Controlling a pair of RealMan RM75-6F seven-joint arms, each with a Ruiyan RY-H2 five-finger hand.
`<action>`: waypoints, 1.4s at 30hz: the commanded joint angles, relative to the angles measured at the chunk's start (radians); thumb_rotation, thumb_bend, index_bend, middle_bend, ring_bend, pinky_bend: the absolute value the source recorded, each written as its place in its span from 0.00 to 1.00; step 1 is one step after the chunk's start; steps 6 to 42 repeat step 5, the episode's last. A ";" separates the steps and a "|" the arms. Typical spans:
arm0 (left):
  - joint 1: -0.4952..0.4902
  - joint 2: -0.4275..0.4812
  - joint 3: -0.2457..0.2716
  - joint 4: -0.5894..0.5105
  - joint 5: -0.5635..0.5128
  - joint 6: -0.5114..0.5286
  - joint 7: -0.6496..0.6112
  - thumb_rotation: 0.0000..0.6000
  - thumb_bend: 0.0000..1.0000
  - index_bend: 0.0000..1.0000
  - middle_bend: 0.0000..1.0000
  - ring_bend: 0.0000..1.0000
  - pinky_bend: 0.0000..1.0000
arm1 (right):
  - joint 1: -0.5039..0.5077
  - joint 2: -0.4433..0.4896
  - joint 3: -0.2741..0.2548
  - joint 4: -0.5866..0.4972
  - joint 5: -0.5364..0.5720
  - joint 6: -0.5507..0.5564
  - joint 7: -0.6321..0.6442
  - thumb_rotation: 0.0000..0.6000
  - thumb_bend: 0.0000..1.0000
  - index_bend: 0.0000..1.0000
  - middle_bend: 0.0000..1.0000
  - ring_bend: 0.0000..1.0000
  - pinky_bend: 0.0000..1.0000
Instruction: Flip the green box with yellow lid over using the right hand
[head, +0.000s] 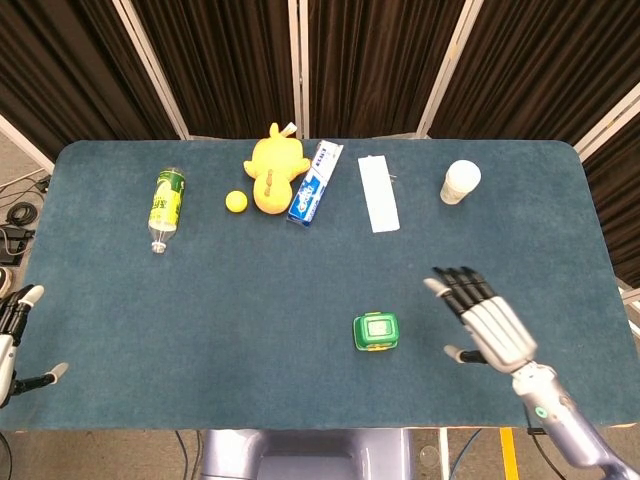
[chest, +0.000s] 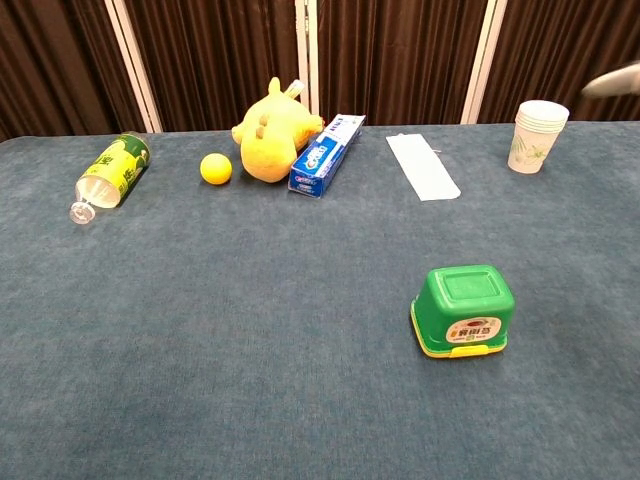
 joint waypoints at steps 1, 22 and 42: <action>0.003 0.007 0.007 0.004 0.007 -0.005 -0.028 1.00 0.00 0.00 0.00 0.00 0.00 | -0.149 0.003 0.025 -0.058 0.069 0.160 -0.141 1.00 0.00 0.00 0.00 0.00 0.00; 0.000 0.008 0.008 0.015 0.012 -0.012 -0.045 1.00 0.00 0.00 0.00 0.00 0.00 | -0.203 -0.025 0.040 -0.044 0.078 0.210 -0.150 1.00 0.00 0.00 0.00 0.00 0.00; 0.000 0.008 0.008 0.015 0.012 -0.012 -0.045 1.00 0.00 0.00 0.00 0.00 0.00 | -0.203 -0.025 0.040 -0.044 0.078 0.210 -0.150 1.00 0.00 0.00 0.00 0.00 0.00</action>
